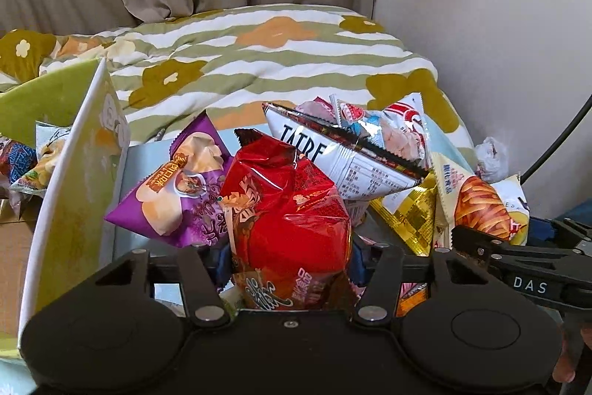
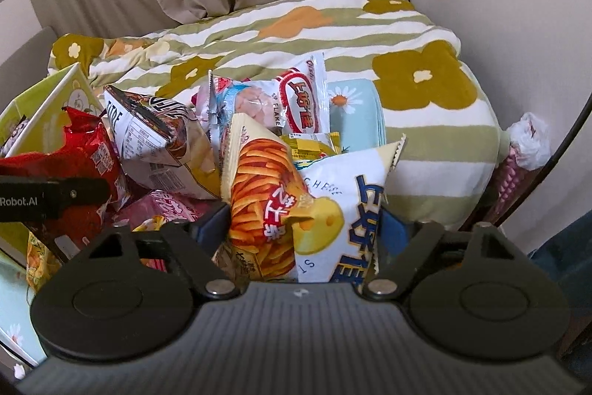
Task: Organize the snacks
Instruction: 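Grasp the red bag with left tool while right tool grasps orange-white bag, then lower both bags into the yellow box and open both tools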
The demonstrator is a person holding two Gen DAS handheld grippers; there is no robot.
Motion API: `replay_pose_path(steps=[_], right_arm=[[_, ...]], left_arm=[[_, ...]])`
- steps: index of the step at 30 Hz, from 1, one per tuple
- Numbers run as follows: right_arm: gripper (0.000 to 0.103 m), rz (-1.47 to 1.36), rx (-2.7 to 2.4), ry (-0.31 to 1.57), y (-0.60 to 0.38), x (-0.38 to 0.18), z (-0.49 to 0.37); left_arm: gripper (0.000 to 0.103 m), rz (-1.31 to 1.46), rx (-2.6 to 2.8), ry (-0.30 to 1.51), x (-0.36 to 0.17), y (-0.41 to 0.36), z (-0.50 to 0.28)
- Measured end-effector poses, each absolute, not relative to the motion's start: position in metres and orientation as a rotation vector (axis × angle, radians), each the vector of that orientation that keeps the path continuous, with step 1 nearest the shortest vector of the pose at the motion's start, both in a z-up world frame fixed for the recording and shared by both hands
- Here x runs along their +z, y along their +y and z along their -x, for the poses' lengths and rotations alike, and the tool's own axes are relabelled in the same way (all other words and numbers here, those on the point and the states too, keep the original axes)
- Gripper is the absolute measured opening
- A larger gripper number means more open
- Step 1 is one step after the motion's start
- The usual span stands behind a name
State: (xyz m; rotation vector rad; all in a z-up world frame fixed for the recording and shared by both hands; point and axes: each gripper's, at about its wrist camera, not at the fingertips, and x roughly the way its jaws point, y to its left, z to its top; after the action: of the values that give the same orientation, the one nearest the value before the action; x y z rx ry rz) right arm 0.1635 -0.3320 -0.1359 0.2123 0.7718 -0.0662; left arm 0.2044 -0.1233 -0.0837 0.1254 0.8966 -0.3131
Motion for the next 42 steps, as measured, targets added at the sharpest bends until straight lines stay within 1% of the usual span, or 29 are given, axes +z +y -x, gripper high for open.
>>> replay_pose_path(steps=[3,5,13,22,27,33,42], right_arm=[[0.089,-0.209,-0.061,0.759,-0.331,-0.129,-0.161],[0.088,-0.215,-0.058,0.749,-0.331,-0.124,-0.158],[0.087,-0.234,-0.036,0.700,-0.325,-0.093,-0.144],[0.087,-0.242,0.044,0.624,-0.294,-0.033,-0.144],[0.087,-0.250,0.107,0.593,-0.258,-0.005,-0.157],[0.087,-0.228,0.184,0.581,-0.198,0.014,-0.181],[0.087,-0.209,0.266,0.624,-0.098,0.017,-0.225]], left_arm=[[0.060,-0.120,-0.317,0.882,-0.077,-0.120,-0.200],[0.060,-0.116,-0.319,0.869,-0.071,-0.118,-0.197],[0.059,-0.083,-0.315,0.799,-0.037,-0.105,-0.181],[0.059,-0.032,-0.265,0.687,0.013,-0.060,-0.166],[0.059,-0.013,-0.220,0.640,0.035,-0.019,-0.167],[0.059,0.000,-0.160,0.632,0.045,0.039,-0.179],[0.059,-0.006,-0.086,0.676,0.034,0.121,-0.214]])
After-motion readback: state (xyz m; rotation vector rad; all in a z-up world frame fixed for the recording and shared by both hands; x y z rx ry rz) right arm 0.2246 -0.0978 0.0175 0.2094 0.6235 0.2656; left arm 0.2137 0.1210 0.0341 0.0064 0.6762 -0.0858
